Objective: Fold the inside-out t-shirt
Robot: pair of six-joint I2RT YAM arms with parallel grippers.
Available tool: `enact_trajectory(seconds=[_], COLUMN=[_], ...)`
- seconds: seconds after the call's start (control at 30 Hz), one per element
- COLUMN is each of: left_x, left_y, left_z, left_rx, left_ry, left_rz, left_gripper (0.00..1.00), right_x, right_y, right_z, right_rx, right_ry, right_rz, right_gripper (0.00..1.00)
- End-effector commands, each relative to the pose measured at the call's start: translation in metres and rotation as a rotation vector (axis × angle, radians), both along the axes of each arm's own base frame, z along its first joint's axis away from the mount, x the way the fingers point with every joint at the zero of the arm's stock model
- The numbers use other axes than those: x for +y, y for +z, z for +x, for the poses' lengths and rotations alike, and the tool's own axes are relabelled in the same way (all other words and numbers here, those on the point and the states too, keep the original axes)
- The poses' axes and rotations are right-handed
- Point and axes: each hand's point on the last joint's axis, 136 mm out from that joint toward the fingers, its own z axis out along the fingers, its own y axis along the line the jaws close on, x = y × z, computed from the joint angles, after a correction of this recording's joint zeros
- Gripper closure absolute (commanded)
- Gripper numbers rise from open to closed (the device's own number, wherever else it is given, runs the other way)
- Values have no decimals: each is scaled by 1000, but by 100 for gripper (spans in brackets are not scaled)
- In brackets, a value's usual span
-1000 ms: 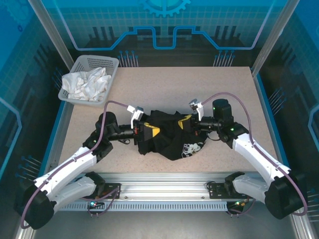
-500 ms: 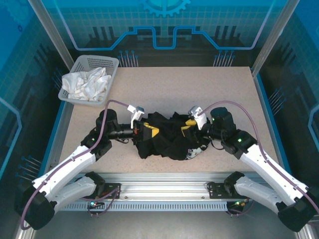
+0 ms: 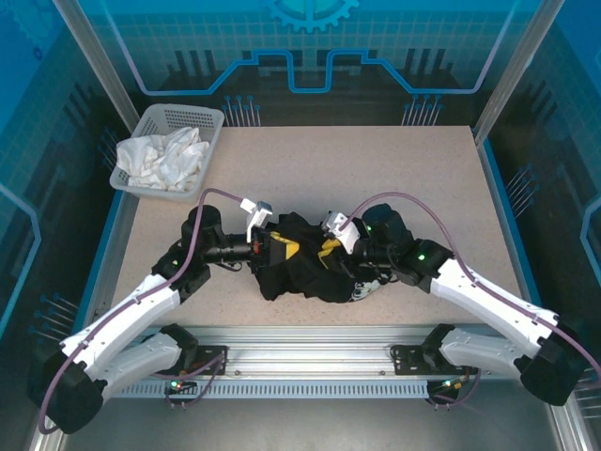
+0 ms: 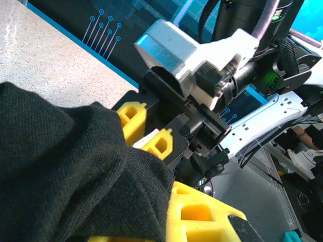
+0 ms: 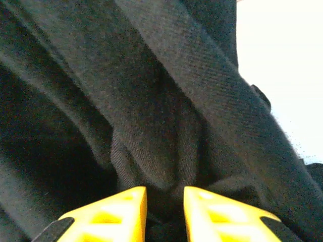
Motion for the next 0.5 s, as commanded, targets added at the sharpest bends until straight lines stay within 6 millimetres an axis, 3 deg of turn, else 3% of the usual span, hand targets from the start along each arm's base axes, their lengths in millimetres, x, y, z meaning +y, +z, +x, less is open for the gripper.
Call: enact_trajectory(seconds=[0.0, 0.17, 0.33, 0.47], left_x=[1, 1, 3, 10], left_y=[19, 17, 12, 1], left_z=[3, 5, 11, 25], left_rx=[-82, -80, -74, -60], left_ry=[2, 7, 49, 143], left_rz=[-18, -14, 9, 59], left_gripper=[100, 100, 100, 100], right_x=[16, 25, 23, 8], right_y=[15, 8, 20, 33], right_z=[1, 2, 0, -7], right_rx=[-42, -18, -45, -60], right_ry=[63, 88, 91, 92], right_rz=[41, 52, 76, 91], right_gripper=[70, 69, 100, 100])
